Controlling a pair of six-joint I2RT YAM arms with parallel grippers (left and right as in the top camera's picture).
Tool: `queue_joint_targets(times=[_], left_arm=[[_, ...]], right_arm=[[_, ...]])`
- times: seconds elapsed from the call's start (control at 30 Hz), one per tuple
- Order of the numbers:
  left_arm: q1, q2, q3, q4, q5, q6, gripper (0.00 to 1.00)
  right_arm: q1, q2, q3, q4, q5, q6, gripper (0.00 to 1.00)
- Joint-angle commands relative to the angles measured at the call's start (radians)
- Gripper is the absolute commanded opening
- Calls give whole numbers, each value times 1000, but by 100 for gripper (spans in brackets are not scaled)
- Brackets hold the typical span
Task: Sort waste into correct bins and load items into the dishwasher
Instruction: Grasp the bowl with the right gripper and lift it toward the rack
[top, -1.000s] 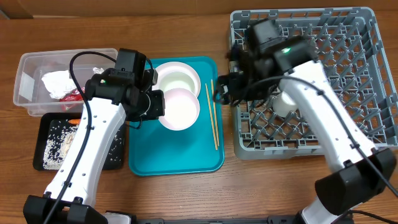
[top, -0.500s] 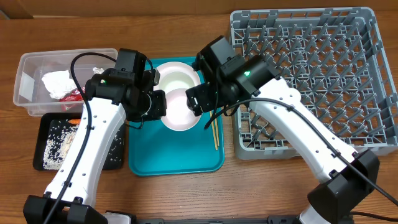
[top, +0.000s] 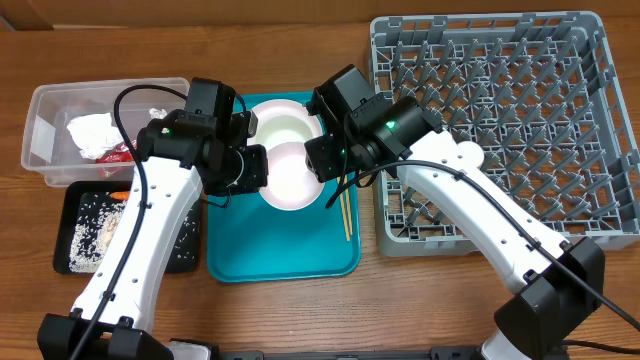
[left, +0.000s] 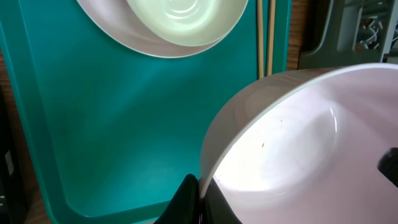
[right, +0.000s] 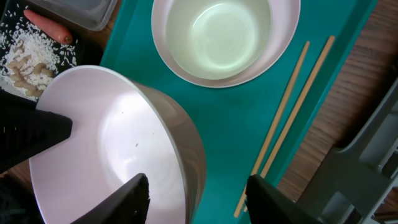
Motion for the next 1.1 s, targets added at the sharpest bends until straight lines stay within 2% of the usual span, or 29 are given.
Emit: queue_joint_targets(times=[0.0, 0.1, 0.3, 0.73, 0.93, 1.0, 1.07], left_arm=[[-8, 1, 23, 14, 42, -6, 4], [-8, 1, 23, 35, 65, -6, 4], [-8, 1, 23, 51, 69, -6, 4], [-8, 1, 23, 75, 58, -6, 4], [-8, 1, 23, 87, 61, -6, 11], [-8, 1, 23, 89, 61, -6, 20], [-8, 1, 23, 92, 62, -6, 33]], right_arm=[[1, -3, -4, 2, 7, 1, 52], [1, -3, -4, 0, 7, 1, 52], [1, -3, -4, -9, 7, 1, 44], [1, -3, -4, -11, 7, 1, 7], [1, -3, -4, -11, 7, 0, 4], [1, -3, -4, -10, 7, 0, 4], [1, -3, -4, -10, 6, 0, 4]])
